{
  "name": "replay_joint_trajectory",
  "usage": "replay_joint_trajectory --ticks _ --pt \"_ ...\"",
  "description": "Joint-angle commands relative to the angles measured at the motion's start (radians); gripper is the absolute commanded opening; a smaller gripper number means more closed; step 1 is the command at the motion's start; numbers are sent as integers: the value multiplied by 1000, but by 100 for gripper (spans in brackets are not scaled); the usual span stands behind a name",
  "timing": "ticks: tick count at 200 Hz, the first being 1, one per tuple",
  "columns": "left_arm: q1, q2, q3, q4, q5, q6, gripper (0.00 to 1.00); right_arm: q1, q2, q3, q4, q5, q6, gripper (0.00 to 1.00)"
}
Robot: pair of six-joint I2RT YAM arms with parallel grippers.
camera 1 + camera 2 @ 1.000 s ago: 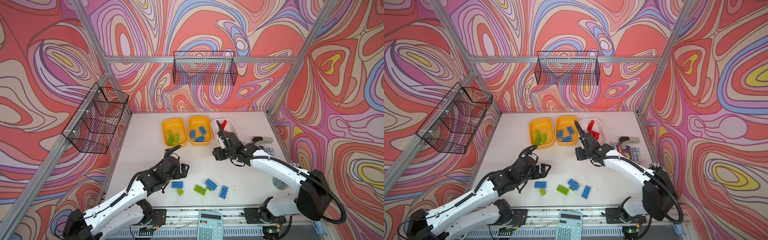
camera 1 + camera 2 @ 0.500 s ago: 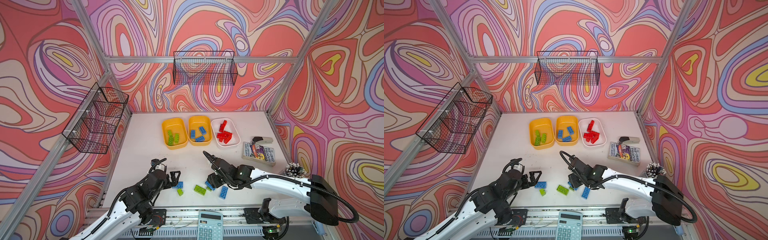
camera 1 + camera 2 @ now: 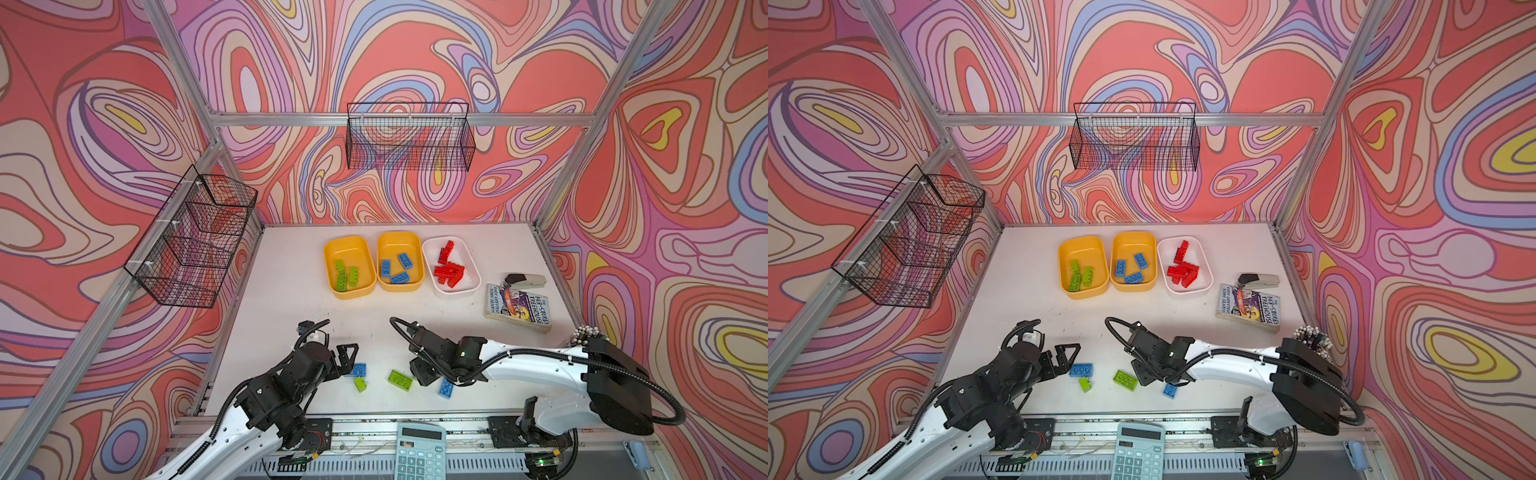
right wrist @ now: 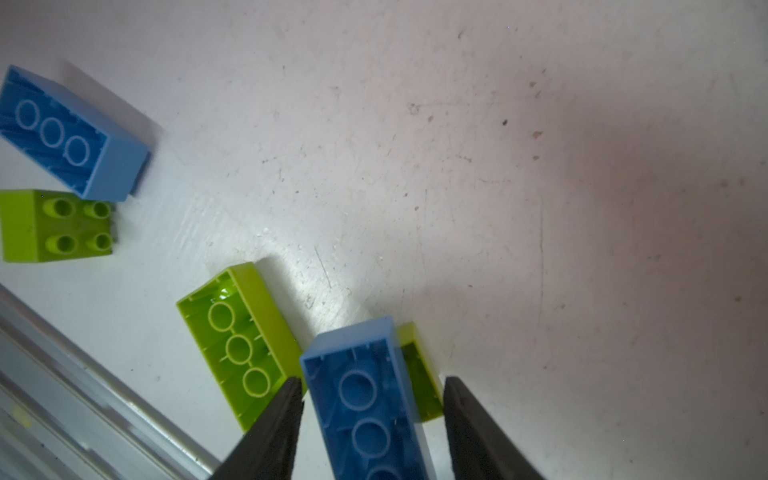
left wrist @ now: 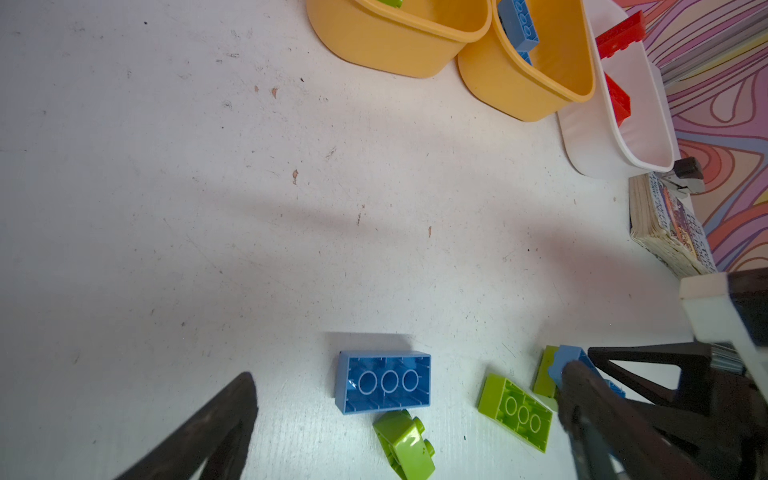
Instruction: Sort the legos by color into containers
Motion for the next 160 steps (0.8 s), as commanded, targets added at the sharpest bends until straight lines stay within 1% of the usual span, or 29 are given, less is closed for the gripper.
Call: replay_joint_trajectory --ticks 1,47,72,99,114,139,160 --pt "4 19 -11 -16 -14 -9 100 7 24 9 -2 39 5 54" --pt "4 49 -10 -1 -20 -4 100 7 54 30 -18 64 0 37" --pt "4 60 -4 7 -23 2 100 8 28 76 -42 93 -2 34" --pt "4 83 7 23 -24 12 100 -6 31 166 -60 172 -38 34" --pt "4 103 15 37 -22 22 100 -57 70 241 -69 196 -81 33" --pt "4 145 31 70 -12 43 100 -209 148 372 -23 160 -145 33" --pt "4 187 42 99 -9 56 100 -309 266 528 7 136 -193 34"
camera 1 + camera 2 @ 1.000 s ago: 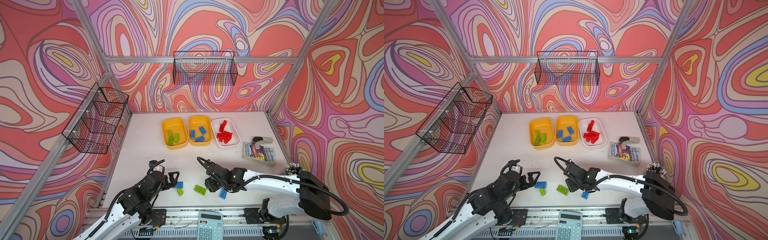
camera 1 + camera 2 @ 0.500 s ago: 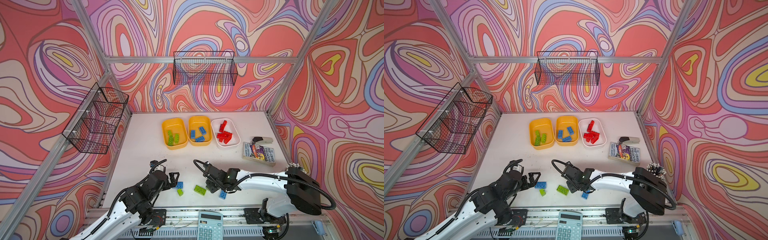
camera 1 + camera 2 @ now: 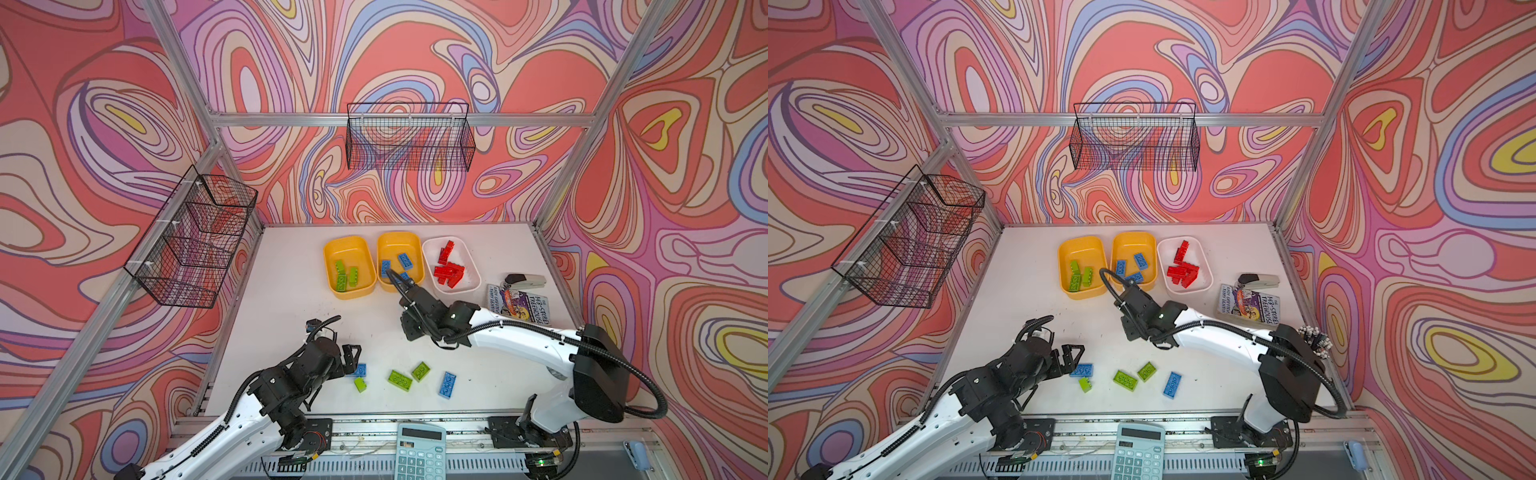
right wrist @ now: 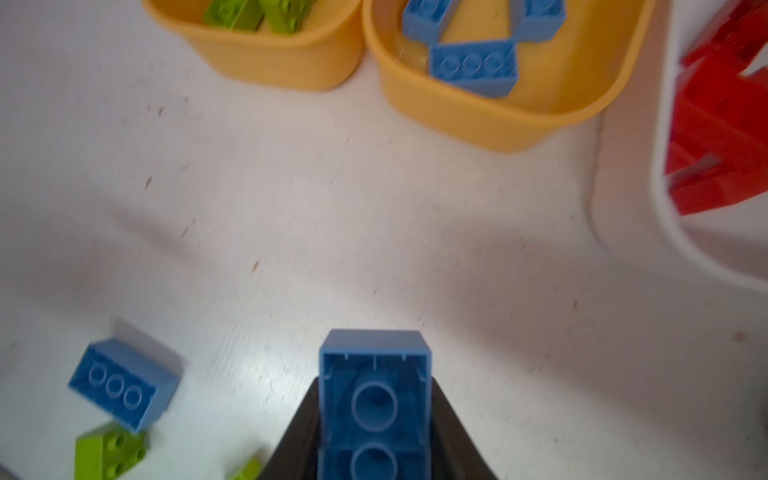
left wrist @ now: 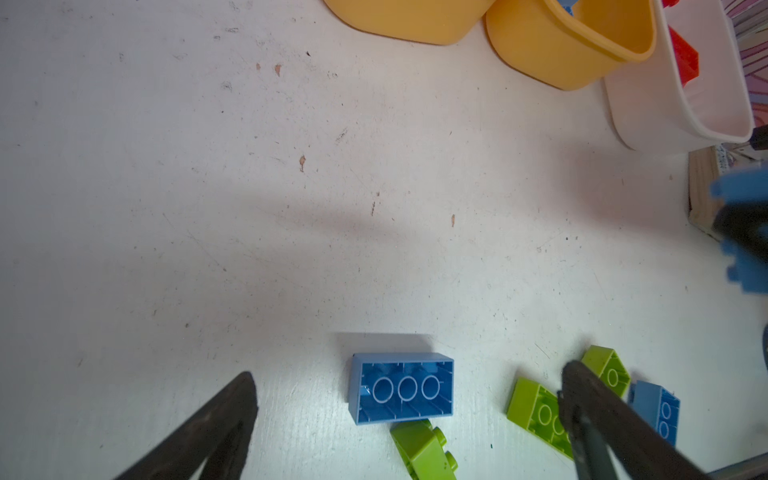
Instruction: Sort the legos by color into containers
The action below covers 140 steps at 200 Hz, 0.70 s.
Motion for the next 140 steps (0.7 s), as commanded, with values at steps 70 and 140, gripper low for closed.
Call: replay_joint_trajectory --ticks 70,140 --pt "12 111 73 83 -26 59 100 -265 641 733 -14 -56 -126 37" --pt "24 144 132 67 -93 83 100 -273 503 634 -42 -58 -128 74"
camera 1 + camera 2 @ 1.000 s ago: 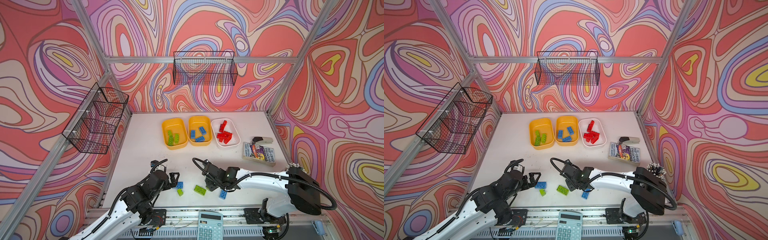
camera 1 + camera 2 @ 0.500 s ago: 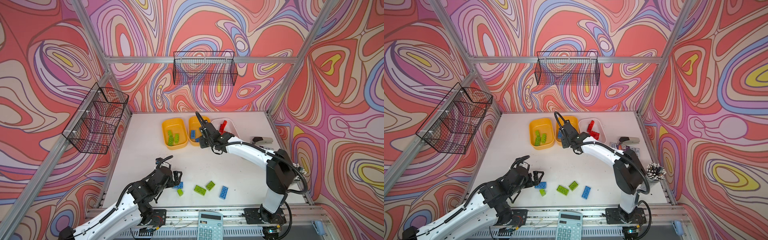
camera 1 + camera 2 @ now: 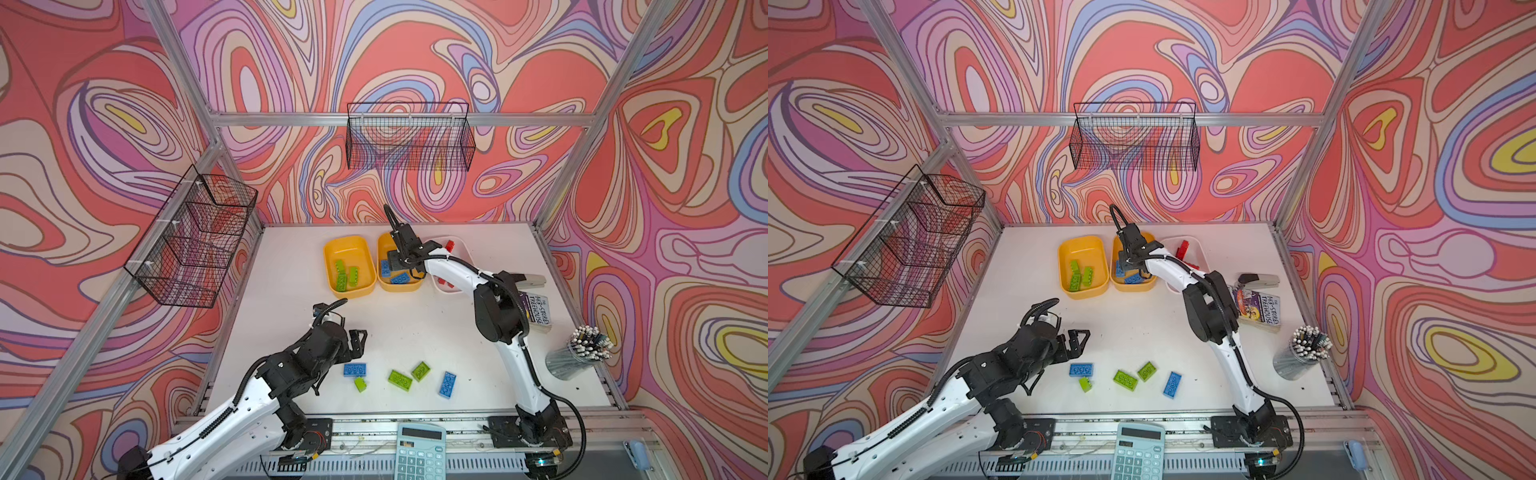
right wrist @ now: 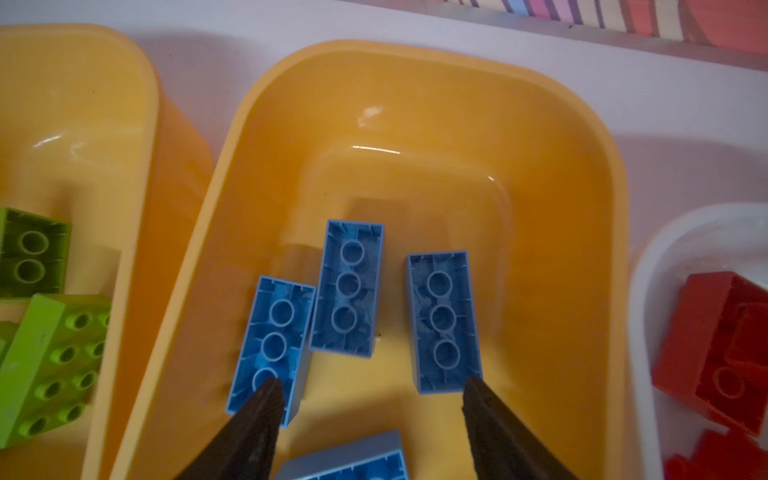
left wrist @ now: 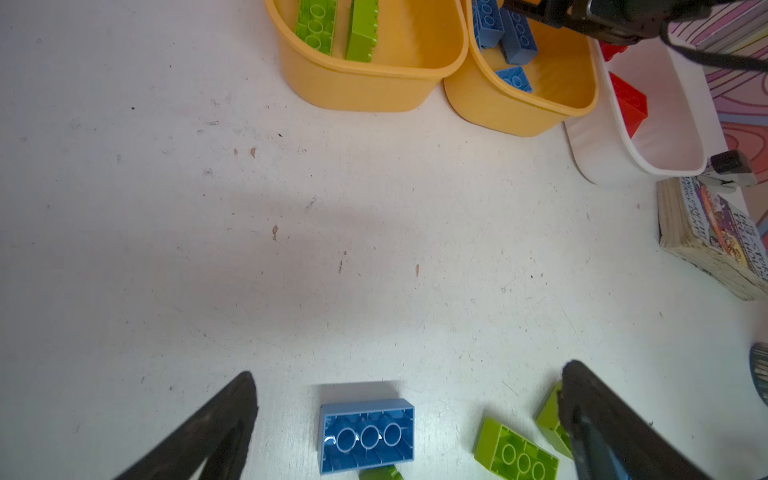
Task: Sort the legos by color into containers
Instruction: 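Release the light-blue brick into the yellow tub and return the right gripper to the pile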
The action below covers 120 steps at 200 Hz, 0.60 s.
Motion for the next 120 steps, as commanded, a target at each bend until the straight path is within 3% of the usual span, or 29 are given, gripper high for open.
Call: replay_joint_trajectory --ticks 1,36,68,91,120 --pt "10 9 0 4 -43 12 100 13 -205 -146 -16 -1 8 74" --pt "22 60 -37 145 20 29 100 74 -575 -570 -58 81 128 74" --pt "31 174 -38 263 86 32 100 225 -864 -915 -122 142 397 74" --pt "33 262 -23 351 148 34 100 370 -981 -1061 -172 180 605 74" --pt "33 337 11 392 225 39 100 541 -1026 -1145 -257 245 819 74"
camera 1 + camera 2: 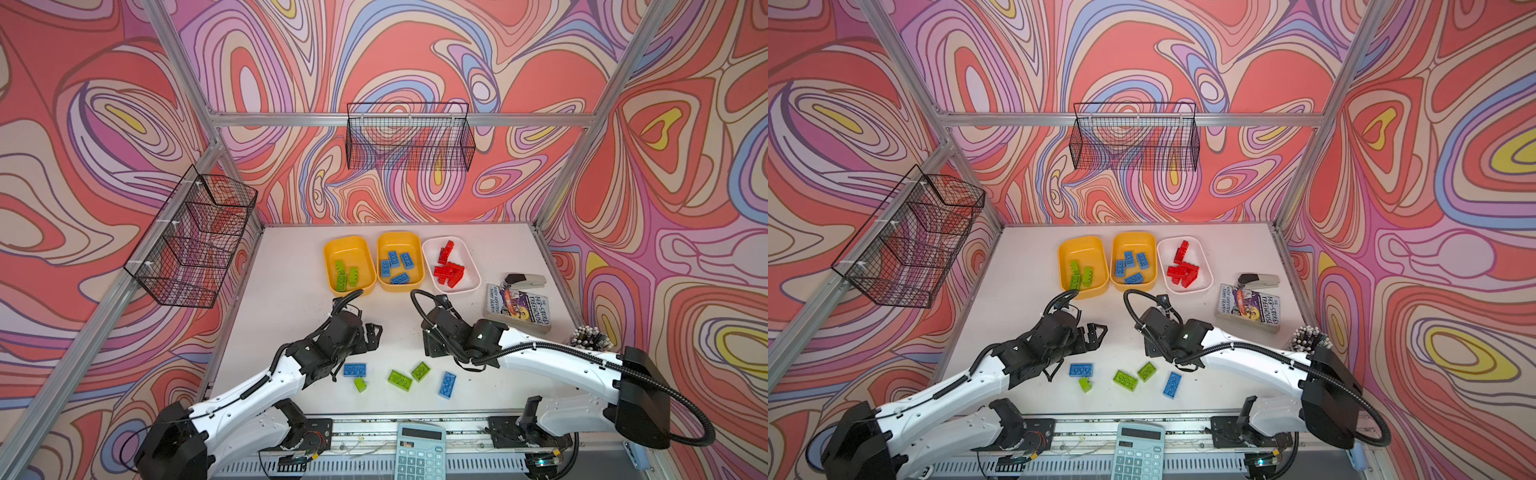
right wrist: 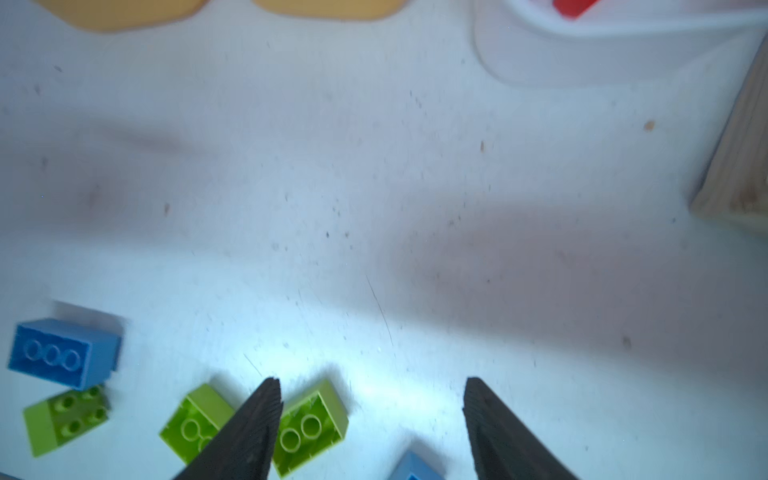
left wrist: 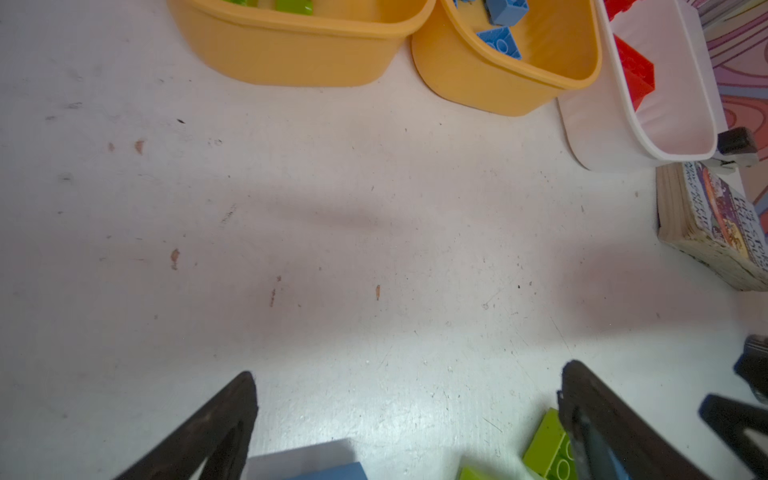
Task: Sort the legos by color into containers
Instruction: 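Release the light-blue brick into the yellow tub and return the right gripper to the pile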
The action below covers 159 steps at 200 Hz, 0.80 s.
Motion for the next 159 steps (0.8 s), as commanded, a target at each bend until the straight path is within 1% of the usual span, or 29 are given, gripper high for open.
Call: replay_joint_trajectory --ticks 1,19,36,58,78,82,107,132,159 --pt "7 39 34 86 86 12 100 100 -34 -46 -99 95 280 74" --pt "7 39 26 102 105 2 100 191 -27 -81 -94 102 371 74" --pt "7 15 6 109 110 -8 99 261 1 -84 -126 123 459 74" --pt "7 -29 -15 94 100 -14 99 322 33 -80 -157 136 527 74" --pt "8 -74 -15 59 81 -13 100 336 27 -108 -146 136 573 74" --pt "7 -83 -49 51 74 -13 100 336 20 -118 -138 135 579 74" --pt "8 -145 -68 14 44 -13 100 336 -34 -175 -103 130 611 76" --pt "8 -189 -82 -1 16 -13 100 336 -70 -205 -90 123 621 76" --pt "7 -198 -87 -1 3 -13 100 336 -74 -223 -55 108 619 76"
